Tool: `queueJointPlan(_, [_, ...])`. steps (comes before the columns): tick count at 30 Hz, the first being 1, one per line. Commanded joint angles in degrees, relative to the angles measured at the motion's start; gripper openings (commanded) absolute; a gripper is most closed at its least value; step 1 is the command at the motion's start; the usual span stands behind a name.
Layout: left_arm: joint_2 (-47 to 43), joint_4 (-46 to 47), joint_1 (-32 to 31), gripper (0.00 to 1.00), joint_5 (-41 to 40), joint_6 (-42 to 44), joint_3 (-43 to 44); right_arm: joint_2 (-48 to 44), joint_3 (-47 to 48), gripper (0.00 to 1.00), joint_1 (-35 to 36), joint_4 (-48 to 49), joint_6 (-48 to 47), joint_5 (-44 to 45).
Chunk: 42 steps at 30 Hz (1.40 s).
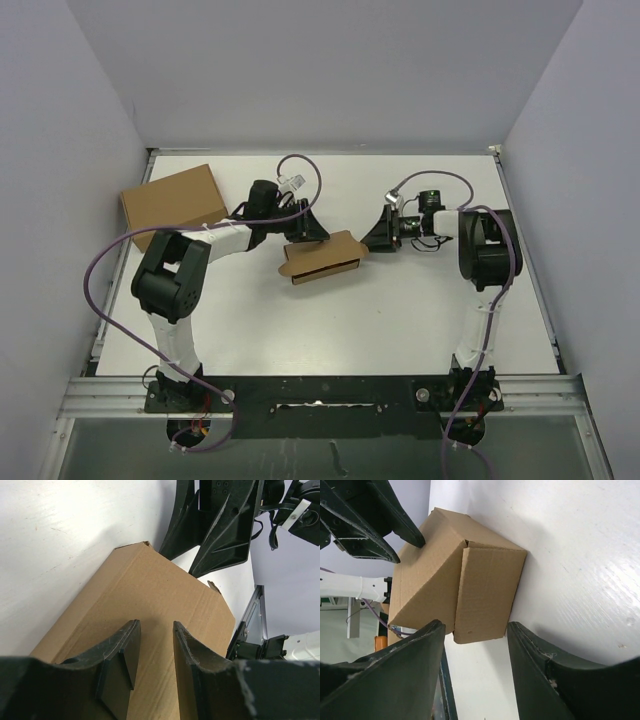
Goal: Fold the paper box
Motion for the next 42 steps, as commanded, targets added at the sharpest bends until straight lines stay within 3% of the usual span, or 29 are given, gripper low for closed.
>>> queueJointPlan(1, [1.67,0.85,0.21,0.31,0.94,1.33,2.55,0.27,1.87,0.54,2.24,-1.72,-2.15,-2.26])
queueJointPlan(7, [1.93,1.18,-0.04,0.31,1.07,1.22,1.43,1.92,4.42,0.57,6.14,-7.42,-6.06,0.46])
queueJointPlan(21, [1.89,0.64,-0.03,0.3,1.12,1.64,1.44,1.45,1.8,0.57,3.6,-3.37,-2.47,0.12])
queueJointPlan(29, [2.42,1.87,-0.08,0.3,0.79,1.06,-0.48,-0.15,1.14,0.64,12.37,-1.14,0.24,4.2])
queueJointPlan(42, [-2.47,0.13,0.83,0.31,0.73,2.02,2.75,-0.01,0.23,0.63,6.61,-1.58,-0.67,4.35])
